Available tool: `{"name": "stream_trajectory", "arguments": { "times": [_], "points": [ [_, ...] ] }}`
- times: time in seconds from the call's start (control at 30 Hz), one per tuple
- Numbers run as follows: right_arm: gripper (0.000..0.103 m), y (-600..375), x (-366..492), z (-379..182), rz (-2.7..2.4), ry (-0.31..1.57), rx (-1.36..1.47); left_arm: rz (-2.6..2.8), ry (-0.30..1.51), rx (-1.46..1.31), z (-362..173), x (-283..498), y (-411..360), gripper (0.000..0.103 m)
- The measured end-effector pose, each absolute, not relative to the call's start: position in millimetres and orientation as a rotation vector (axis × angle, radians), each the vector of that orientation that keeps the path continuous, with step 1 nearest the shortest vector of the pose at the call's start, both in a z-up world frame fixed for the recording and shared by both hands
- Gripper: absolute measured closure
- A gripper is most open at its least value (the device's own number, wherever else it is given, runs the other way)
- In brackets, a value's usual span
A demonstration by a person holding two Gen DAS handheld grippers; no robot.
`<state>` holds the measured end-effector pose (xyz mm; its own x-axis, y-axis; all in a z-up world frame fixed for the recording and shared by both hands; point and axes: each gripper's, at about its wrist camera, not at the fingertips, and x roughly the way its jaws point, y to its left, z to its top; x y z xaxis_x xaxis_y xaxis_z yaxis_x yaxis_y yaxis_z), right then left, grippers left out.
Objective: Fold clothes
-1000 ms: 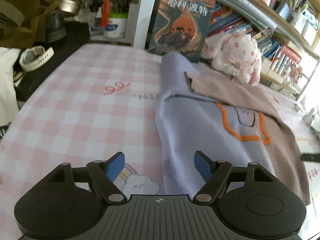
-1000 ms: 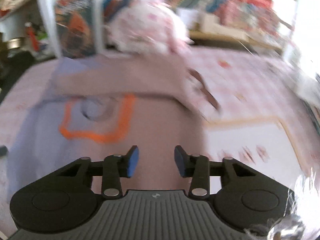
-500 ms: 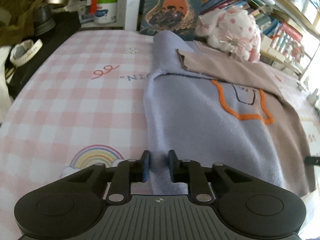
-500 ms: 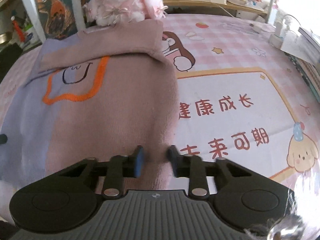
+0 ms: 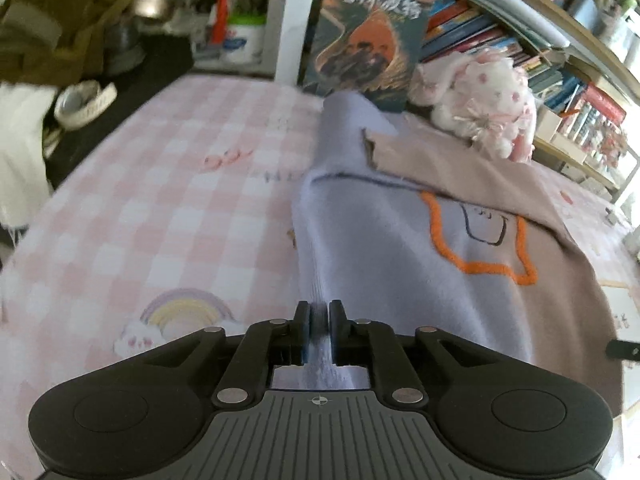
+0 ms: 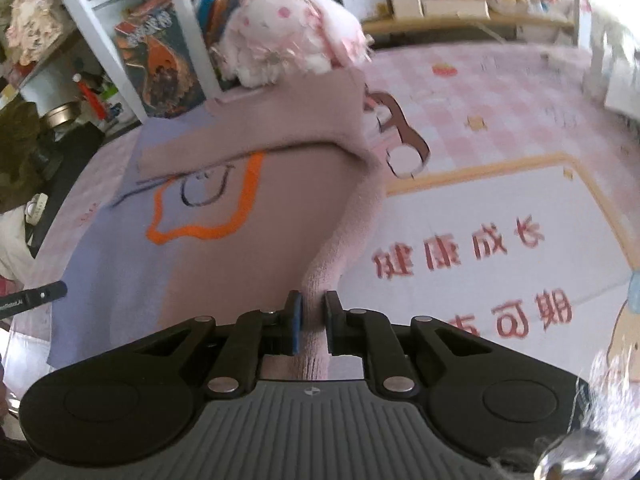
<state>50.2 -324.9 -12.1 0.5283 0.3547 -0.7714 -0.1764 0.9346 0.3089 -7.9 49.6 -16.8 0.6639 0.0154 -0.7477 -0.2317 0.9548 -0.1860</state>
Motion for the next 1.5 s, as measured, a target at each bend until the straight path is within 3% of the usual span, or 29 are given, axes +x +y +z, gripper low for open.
{"name": "stream_trajectory", "arguments": {
  "times": [0.23, 0.33, 0.37, 0.4, 0.5, 0.67, 0.8, 0.97, 1.1, 1.2, 1.23, 1.27, 1.5],
  "points": [
    [0.081, -342, 54, -26, 0.318, 1.022, 0.280, 0.155, 0.896, -0.343, -31, -15, 54, 0.077],
    [0.081, -341, 55, -30, 0.336, 1.042, 0.258, 0.170, 0.899, -0.340, -35, -17, 49, 0.081],
    [0.081, -339, 56, -30, 0.343, 1.044, 0.243, 0.171, 0.900, -0.330, -35, -16, 47, 0.086],
    [0.086, -337, 56, -30, 0.350, 1.042, 0.224, 0.170, 0.902, -0.320, -34, -15, 45, 0.098],
    [0.092, -333, 53, -21, 0.391, 0.994, 0.195, 0.166, 0.894, -0.318, -31, -18, 45, 0.099],
    [0.092, -335, 39, 3, 0.479, 0.844, 0.234, 0.157, 0.880, -0.315, -26, -22, 44, 0.098],
    [0.091, -337, 45, -13, 0.418, 0.939, 0.233, 0.151, 0.869, -0.313, -22, -26, 44, 0.097],
    [0.081, -345, 45, -30, 0.369, 1.033, 0.274, 0.155, 0.895, -0.337, -29, -33, 50, 0.086],
    [0.079, -348, 41, -35, 0.372, 1.052, 0.291, 0.135, 0.902, -0.362, -35, -36, 49, 0.074],
    [0.079, -344, 40, -33, 0.376, 1.048, 0.267, 0.128, 0.897, -0.343, -35, -35, 46, 0.079],
    [0.082, -343, 39, -33, 0.379, 1.047, 0.258, 0.128, 0.902, -0.342, -36, -34, 47, 0.093],
    [0.091, -342, 39, -34, 0.386, 1.053, 0.251, 0.129, 0.908, -0.342, -36, -33, 47, 0.097],
    [0.093, -347, 31, -27, 0.411, 1.042, 0.251, 0.136, 0.909, -0.380, -32, -43, 47, 0.099]
  ]
}}
